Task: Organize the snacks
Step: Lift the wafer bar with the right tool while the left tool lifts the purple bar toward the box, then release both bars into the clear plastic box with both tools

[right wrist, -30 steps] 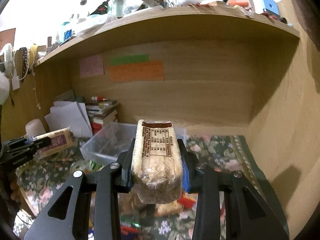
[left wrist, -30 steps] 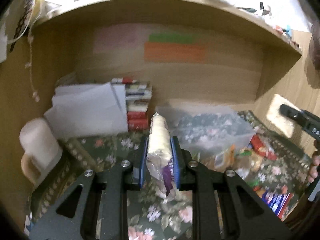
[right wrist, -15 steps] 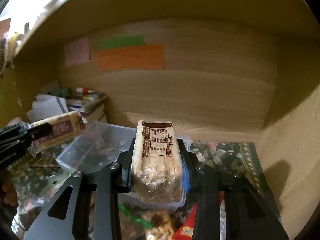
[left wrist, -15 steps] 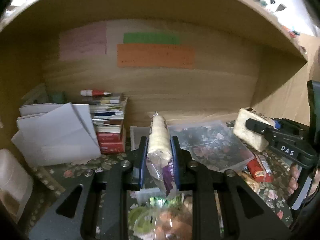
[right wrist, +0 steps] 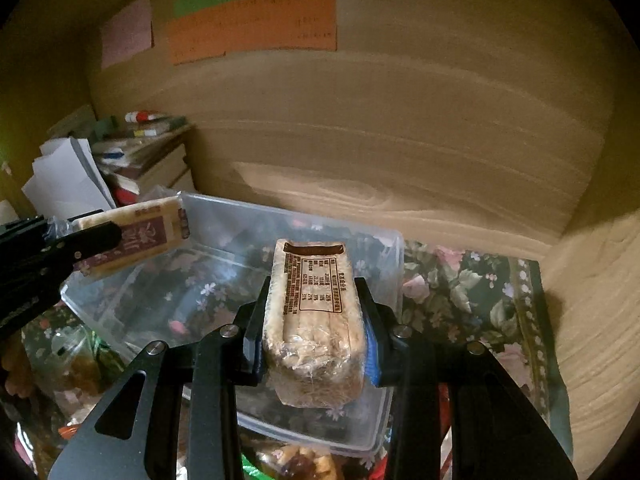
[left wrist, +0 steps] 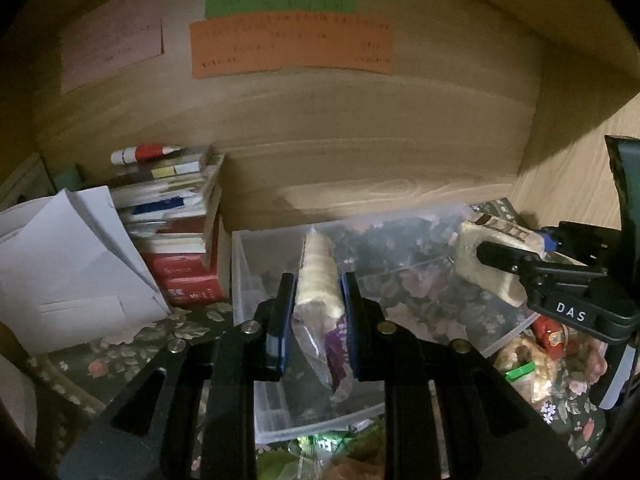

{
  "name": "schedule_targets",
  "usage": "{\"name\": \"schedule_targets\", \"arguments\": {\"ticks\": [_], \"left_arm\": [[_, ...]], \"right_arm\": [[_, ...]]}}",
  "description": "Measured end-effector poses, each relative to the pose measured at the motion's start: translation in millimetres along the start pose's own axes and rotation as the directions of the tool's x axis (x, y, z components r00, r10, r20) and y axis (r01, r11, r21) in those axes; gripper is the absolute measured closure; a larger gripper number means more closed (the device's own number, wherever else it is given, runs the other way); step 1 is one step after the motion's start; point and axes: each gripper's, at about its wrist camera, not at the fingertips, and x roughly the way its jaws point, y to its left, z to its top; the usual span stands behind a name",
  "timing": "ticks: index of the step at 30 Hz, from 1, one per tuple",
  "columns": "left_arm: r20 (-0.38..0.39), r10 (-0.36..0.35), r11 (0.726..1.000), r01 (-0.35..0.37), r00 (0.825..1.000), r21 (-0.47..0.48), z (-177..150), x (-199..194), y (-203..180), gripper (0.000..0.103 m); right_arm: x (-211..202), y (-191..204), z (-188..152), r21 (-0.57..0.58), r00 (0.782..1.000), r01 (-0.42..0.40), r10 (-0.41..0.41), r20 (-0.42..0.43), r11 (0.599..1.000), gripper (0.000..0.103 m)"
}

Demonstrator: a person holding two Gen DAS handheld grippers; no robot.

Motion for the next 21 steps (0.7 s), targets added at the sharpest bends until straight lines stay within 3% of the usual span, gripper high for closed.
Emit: {"name": "schedule_targets", "arguments": {"ticks": [6,10,16,21], "left_arm": [[0.019,0.005,1.0,-0.005,1.0,-0.002,1.0,-7.1,0.0,0.073],[0.052,0.006,1.0,-0.006,0.999,-0.011,1.4,-23.4,1.3,0.058],[0.11,0.023,1.0,-0.021,0.994,-0.017,-5.7,-58.2,7.3,0.045],[0.103,0.045,0.999,-0.042,0.994,-0.033,-24.0,-78.6,23.7,0.041]], "right_arm": [[-8.0,-0.3,2.1,-0.008,1.0,0.013,-0.012,0.024,1.0,0.068],[-25.8,0.8,4.3,-0.015,0.998,0.017,-0.016,0.067,1.0,0.057],[-55.1,0.7,-0.2,-0.014,0.994,0.001,0.001,0.114,1.0,0.056],[-78.8,-0.4,-13.8,-0.016,0.99,-0.012,0.014,0.138,1.0,0.053]]}}
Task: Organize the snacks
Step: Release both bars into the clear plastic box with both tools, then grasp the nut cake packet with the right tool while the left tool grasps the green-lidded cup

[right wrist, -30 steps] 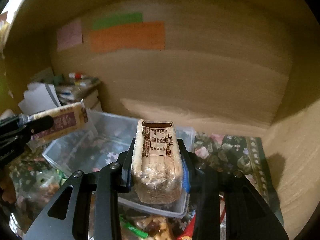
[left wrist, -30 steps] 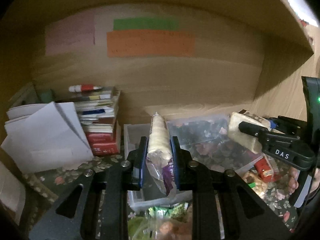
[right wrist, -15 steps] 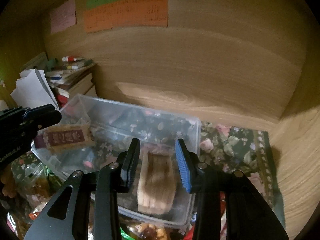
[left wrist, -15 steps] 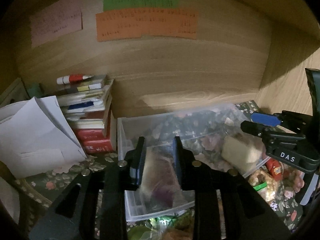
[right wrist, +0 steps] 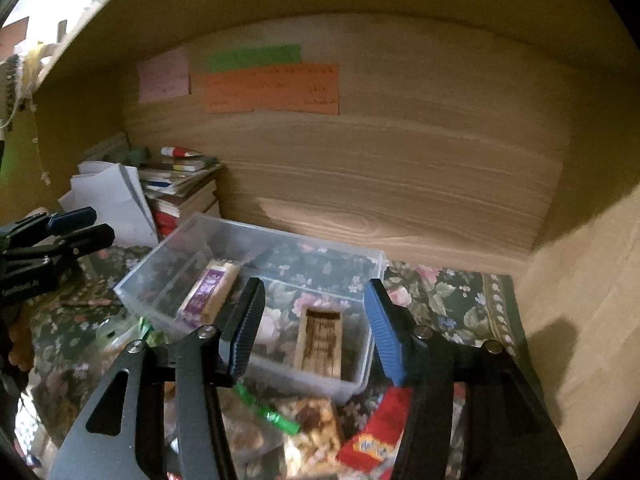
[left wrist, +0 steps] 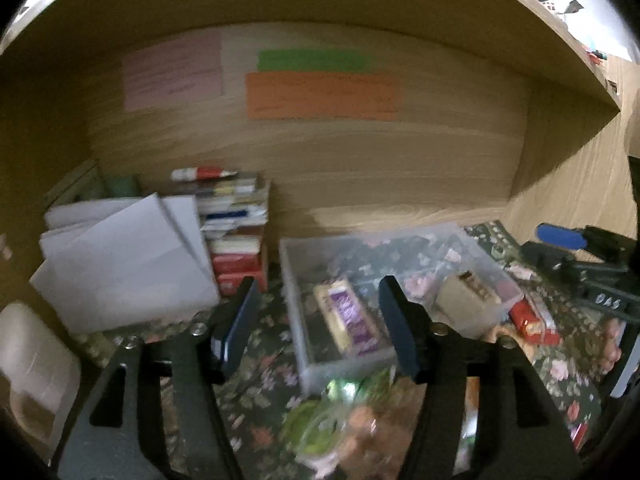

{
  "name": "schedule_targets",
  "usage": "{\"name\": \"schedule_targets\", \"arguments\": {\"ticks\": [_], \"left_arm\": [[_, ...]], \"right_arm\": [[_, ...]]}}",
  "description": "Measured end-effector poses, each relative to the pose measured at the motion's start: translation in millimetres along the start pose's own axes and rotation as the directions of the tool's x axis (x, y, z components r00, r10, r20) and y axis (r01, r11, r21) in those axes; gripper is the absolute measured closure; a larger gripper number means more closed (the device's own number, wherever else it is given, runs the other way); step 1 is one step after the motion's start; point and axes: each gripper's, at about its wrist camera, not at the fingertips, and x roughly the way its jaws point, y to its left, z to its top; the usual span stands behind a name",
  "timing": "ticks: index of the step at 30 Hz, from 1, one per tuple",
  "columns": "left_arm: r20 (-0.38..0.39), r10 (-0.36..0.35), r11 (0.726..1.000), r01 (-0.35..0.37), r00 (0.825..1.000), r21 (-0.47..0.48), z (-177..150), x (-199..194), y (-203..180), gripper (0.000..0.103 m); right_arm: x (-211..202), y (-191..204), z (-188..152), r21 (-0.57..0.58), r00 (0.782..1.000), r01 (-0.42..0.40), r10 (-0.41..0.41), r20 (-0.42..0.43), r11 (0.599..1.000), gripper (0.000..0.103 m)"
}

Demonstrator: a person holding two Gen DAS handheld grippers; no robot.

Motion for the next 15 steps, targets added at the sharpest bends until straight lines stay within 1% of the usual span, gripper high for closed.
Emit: {"name": "schedule_targets", "arguments": {"ticks": [4,8,11,15], "left_arm": [[-0.038,0.025,1.0,-0.025,0.999,-0.003,-21.3,-5.7,12.5,0.04],[-0.084,0.037,0.999,-0.039,0.996,-0.024,-43.7,-7.3,24.1,0.04],[-0.121,0.041,0.998,-0.046,0.992,-0.044,-58.8,-4.3,31.9,0.04],[-0.17,0.024,0.997,-0.035,0.985,-0.067,-79.1,3.0,34.8,0.04]], "right_arm": [[-11.4,0.4,-10.9,0.005,1.0,-0.005,0.005,-0.001,1.0,0.052],[-18.4,-0.9,-26.7,0.014,1.0,-0.006,0.006,-0.029,1.0,0.052],[-17.8,-1.6,-38.7,0.021,0.997,-0.004,0.005,-0.074,1.0,0.052],[-10.2,-2.4,-56.6,0.039,0.992,-0.001,0.006,-0.125,0.999,0.052]]}}
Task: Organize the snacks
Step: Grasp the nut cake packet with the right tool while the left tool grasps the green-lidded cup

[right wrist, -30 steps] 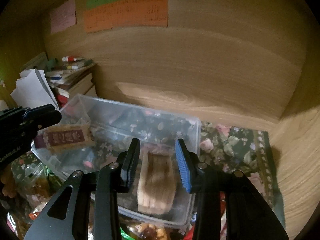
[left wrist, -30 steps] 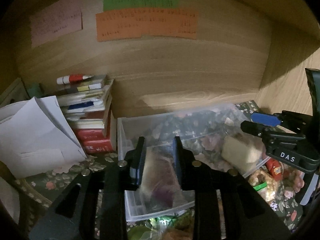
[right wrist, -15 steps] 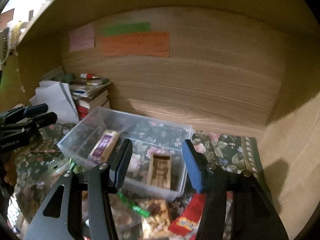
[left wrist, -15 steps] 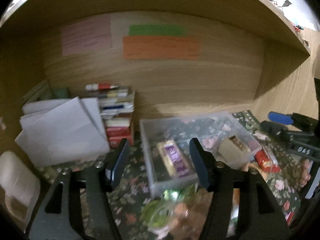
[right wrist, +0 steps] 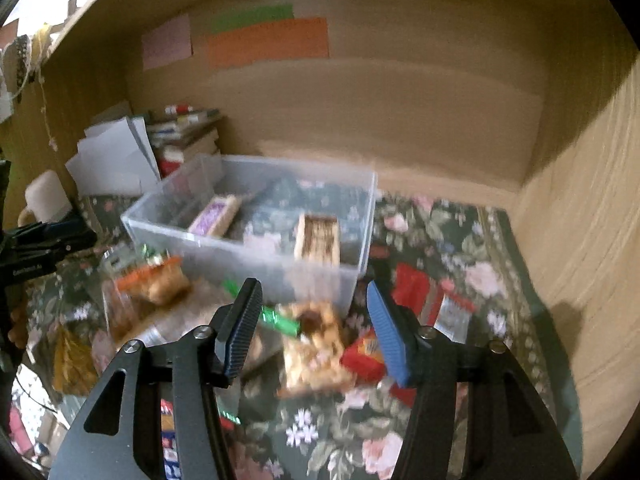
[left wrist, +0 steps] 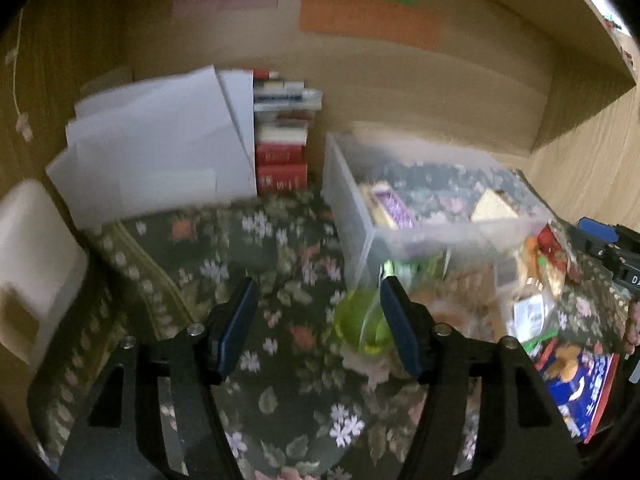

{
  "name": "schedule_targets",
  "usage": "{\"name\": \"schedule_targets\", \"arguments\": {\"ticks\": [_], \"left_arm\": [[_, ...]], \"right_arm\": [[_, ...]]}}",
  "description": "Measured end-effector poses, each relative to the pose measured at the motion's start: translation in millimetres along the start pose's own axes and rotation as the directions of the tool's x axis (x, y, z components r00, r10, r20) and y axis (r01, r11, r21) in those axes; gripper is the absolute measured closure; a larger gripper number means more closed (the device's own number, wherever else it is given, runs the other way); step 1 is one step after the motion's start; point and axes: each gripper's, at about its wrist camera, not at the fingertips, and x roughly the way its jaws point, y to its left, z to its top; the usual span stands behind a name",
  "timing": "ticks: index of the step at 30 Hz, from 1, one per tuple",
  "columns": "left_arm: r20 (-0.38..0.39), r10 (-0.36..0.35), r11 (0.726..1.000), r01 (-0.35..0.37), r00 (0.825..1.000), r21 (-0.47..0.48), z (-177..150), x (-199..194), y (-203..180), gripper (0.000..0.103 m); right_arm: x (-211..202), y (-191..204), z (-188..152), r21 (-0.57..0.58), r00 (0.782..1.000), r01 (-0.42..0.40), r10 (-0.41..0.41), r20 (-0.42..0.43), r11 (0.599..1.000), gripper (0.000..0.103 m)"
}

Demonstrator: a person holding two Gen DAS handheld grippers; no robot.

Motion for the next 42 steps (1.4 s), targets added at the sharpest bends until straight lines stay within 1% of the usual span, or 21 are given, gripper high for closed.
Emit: {"name": "schedule_targets", "arguments": {"ticks": [5,9,13,20,23,25,27,31,37,42], "left_arm": [[-0.045,-0.019,1.0,0.02,0.999,0.017,-14.8,10.4,-6.8,0.04],[-0.081,-0.019,1.0,0.02,0.997,0.013,-18.0,23.2,-8.6,0.04],[-0.115,-0.039,0.999,0.04,0.993,0.008,-19.4,36.0,-11.8,0.04],[-0.13,-0.059,0.998,0.062,0.99,0.018,-13.5,51.7,-24.1,0.04],[-0.128,-0.071,0.997,0.075,0.989,0.02,-13.0,56.4,-27.1,0.041],[-0.132,-0.097,0.995,0.101,0.986,0.019,-14.2,58.0,-28.0,0.049],[-0.126,-0.093,0.995,0.096,0.988,0.023,-15.5,57.2,-29.0,0.05],[-0.112,-0.081,0.996,0.084,0.99,0.02,-18.9,52.1,-29.5,0.055],[-0.087,-0.065,0.998,0.066,0.994,0.006,-27.7,33.0,-25.6,0.061],[-0.057,-0.034,0.999,0.034,0.998,-0.002,-27.7,15.1,-17.9,0.063]], "right_arm": [[13.4,-4.3,-18.6,0.019,0.998,0.005,-0.004,-0.067,1.0,0.052],[24.9,-9.5,-29.2,0.039,0.993,-0.001,0.006,-0.116,0.999,0.052],[30.6,-6.0,-37.7,0.02,0.99,-0.007,0.009,-0.14,1.0,0.051],[48.0,-3.1,-37.3,0.002,0.984,-0.026,0.026,-0.178,1.0,0.051],[52.6,-5.7,-36.1,0.017,0.982,-0.047,0.05,-0.182,0.999,0.051],[54.9,-7.4,-36.1,0.029,0.981,-0.056,0.06,-0.184,0.998,0.053],[55.2,-7.8,-36.4,0.033,0.982,-0.055,0.06,-0.177,0.998,0.055],[52.4,-6.6,-37.4,0.027,0.987,-0.04,0.044,-0.157,0.999,0.058],[38.5,-9.0,-39.7,0.045,0.994,-0.009,0.014,-0.111,0.999,0.06],[23.6,-12.1,-41.4,0.054,0.997,0.015,-0.011,-0.077,0.998,0.06]]}}
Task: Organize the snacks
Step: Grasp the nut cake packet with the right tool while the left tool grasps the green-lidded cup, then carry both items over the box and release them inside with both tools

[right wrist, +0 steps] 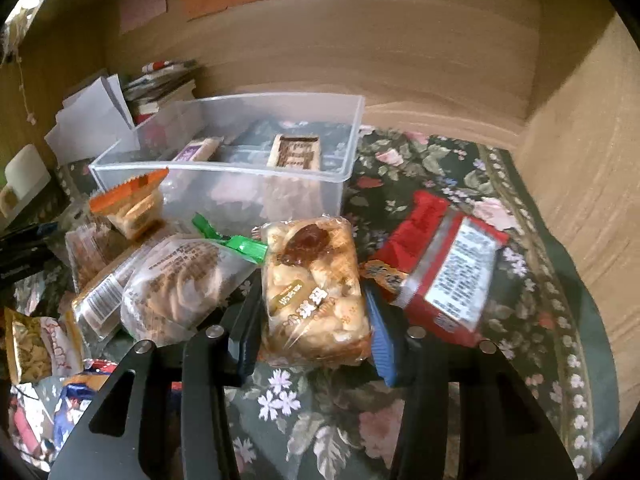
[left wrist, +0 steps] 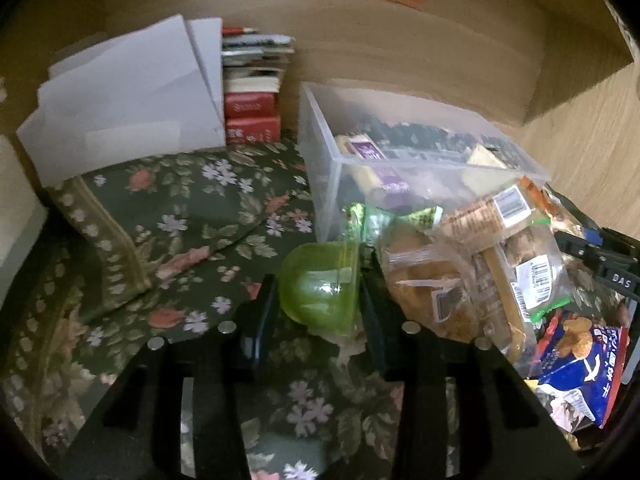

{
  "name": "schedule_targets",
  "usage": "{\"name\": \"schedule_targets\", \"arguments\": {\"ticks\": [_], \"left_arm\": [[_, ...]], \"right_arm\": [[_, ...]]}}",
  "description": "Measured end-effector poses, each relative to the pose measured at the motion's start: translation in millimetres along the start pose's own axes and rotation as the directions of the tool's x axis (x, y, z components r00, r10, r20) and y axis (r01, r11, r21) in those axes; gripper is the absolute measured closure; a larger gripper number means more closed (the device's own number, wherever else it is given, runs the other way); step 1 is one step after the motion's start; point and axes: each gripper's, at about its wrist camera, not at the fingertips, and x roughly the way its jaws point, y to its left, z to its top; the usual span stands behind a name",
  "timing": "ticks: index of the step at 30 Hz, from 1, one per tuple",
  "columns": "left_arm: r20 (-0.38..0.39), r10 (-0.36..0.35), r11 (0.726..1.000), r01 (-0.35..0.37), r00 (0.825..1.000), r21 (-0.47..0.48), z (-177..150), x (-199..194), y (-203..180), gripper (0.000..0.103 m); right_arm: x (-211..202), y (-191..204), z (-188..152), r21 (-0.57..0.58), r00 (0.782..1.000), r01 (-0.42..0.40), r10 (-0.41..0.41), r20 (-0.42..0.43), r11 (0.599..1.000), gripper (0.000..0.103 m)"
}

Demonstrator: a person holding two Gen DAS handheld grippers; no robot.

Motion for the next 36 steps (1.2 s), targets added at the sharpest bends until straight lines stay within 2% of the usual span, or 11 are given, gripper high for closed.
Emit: {"name": "schedule_targets", "arguments": {"ticks": [10,17,22,30,36], "left_arm": [[0.112,0.054,0.999,-0.053,0.992,-0.013,18.6,-36.8,3.3,0.063],[0.211,0.037,0.999,-0.04,0.977,0.006,46.6,-61.5,-10.0,0.063],[0.25,0.02,0.999,-0.028,0.968,0.028,64.7,-64.7,-21.3,0.063],[0.256,-0.007,0.999,-0.003,0.967,0.039,89.1,-49.5,-32.7,0.063],[0.22,-0.02,0.999,0.009,0.975,0.049,101.9,-23.6,-37.3,0.063]], "right_arm": [[-35.0,-4.7,16.2,0.01,0.994,0.013,-0.014,0.111,1.0,0.06],[-48.2,7.6,42.2,-0.031,0.98,0.01,-0.003,0.2,0.999,0.06],[-50.7,19.9,62.2,-0.061,0.967,-0.008,0.023,0.253,0.998,0.06],[-35.0,32.9,86.9,-0.091,0.963,-0.04,0.063,0.264,0.995,0.06],[-4.0,42.7,98.9,-0.113,0.976,-0.06,0.082,0.203,0.992,0.06]]}}
